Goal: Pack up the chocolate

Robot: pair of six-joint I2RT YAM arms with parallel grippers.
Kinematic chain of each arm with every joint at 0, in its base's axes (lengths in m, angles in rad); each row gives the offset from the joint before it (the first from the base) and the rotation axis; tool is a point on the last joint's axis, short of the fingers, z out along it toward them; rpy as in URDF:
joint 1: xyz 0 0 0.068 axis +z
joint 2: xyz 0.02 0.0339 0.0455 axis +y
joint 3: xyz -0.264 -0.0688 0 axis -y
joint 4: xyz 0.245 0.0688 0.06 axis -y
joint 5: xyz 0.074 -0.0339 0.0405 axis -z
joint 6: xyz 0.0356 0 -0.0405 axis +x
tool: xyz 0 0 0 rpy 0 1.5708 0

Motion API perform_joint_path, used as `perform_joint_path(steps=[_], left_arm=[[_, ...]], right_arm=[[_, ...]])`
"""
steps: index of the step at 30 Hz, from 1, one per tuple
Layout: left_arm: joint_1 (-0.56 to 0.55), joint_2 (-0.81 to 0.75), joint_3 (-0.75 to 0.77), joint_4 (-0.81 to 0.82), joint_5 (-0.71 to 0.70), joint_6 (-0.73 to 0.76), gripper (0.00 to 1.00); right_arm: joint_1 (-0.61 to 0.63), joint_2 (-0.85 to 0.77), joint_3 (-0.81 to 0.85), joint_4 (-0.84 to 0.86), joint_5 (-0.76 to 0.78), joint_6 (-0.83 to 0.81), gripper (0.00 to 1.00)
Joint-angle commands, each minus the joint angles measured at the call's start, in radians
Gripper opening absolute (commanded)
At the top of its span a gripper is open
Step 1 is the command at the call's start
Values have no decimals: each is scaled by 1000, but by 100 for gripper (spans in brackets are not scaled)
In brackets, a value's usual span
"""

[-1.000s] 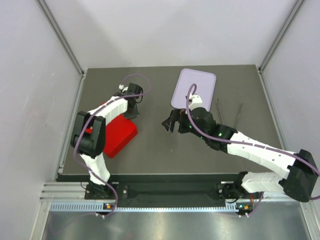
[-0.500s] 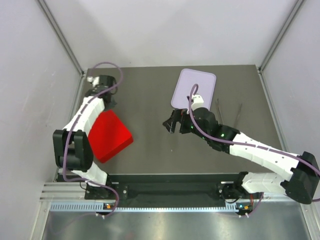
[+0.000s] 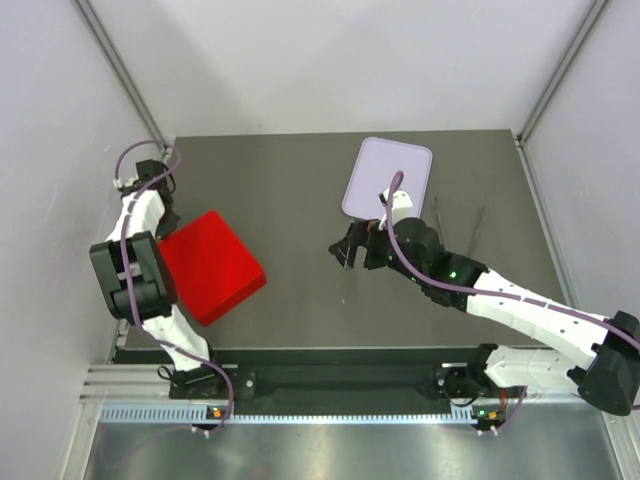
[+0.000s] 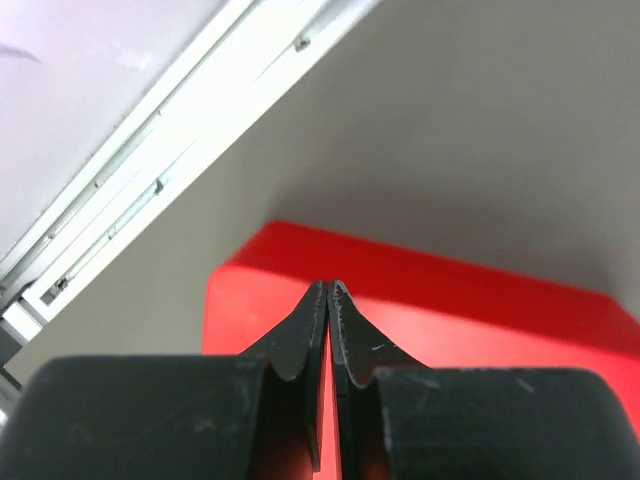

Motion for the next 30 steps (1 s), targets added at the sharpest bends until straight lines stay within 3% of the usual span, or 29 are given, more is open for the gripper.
perform_joint_path(steps=[1, 5, 9, 11, 14, 15, 17, 18, 19, 21, 25, 30], left_arm=[[29, 77, 37, -76, -13, 16, 7], [22, -36, 41, -63, 78, 19, 7], [-30, -180, 13, -5, 241, 43, 15], [-110, -260, 2, 20, 333, 75, 21], [-280, -360, -22, 43, 372, 137, 38], [-332, -380, -33, 46, 379, 138, 56], [-409, -450, -56, 60, 497, 132, 67], [-425, -481, -100, 105, 558, 114, 92], [-455, -542, -126, 136, 609, 105, 99], [-486, -602, -202, 224, 720, 76, 99], [-556, -706, -265, 247, 792, 72, 99], [-696, -739, -289, 229, 714, 88, 99]], right_arm=[[6, -11, 23, 12, -19, -10, 100], [6, -46, 16, 0, -19, 8, 100], [6, -63, 28, -24, 2, 7, 100], [6, -57, 57, -78, 8, -4, 100], [6, -71, 58, -123, 33, -22, 100], [6, -82, 55, -133, 39, -24, 100], [6, -92, 52, -156, 50, -25, 100], [6, -103, 49, -163, 54, -10, 100], [6, -111, 45, -166, 56, -1, 100], [6, -128, 32, -173, 73, 10, 100], [6, -165, 31, -247, 183, -5, 100], [5, -230, 22, -317, 286, -31, 100]])
